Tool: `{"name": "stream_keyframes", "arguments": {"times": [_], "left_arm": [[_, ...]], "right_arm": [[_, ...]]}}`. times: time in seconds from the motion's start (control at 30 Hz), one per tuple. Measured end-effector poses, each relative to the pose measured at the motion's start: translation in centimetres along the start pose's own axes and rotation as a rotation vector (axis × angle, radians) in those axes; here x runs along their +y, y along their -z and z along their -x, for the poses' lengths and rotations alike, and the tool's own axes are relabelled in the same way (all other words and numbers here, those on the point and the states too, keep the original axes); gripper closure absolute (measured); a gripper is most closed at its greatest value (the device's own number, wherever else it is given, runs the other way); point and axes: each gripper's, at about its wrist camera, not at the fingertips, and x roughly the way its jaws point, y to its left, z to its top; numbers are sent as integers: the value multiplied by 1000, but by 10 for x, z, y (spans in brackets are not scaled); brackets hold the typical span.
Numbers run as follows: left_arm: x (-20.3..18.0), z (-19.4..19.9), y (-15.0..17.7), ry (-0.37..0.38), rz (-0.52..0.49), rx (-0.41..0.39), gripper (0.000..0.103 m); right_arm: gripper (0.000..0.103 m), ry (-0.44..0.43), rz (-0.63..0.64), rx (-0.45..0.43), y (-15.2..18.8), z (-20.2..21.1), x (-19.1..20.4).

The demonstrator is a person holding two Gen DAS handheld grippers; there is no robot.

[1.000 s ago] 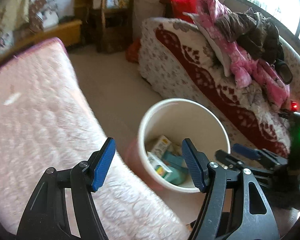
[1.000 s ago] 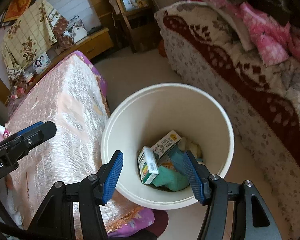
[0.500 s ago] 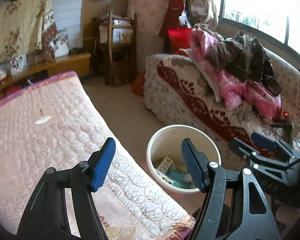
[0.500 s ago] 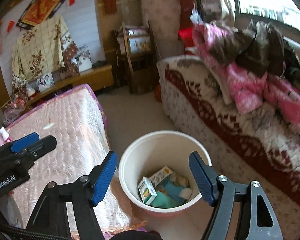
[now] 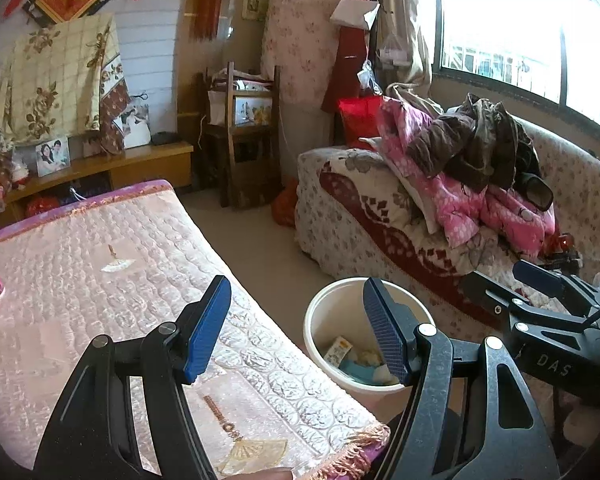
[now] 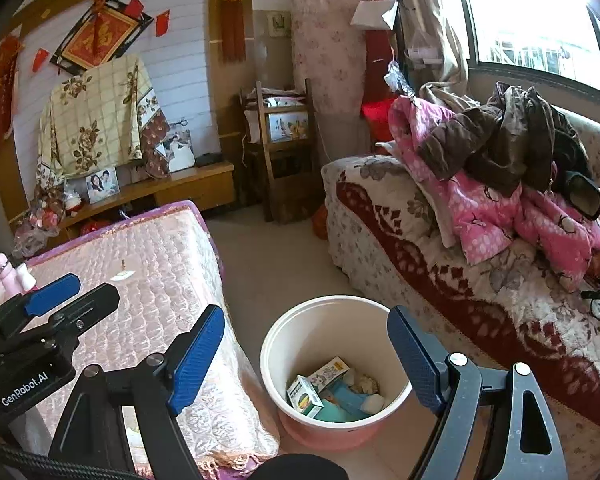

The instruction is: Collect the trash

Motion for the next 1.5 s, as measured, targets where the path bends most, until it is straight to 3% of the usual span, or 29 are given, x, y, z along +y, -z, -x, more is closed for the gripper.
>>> {"name": "stream_keyframes", "arguments": {"times": [1.5], "left_arm": [[3, 5, 1, -18, 10, 0, 35]], "right_arm": [[20, 5, 2, -28, -1, 12, 6]]}}
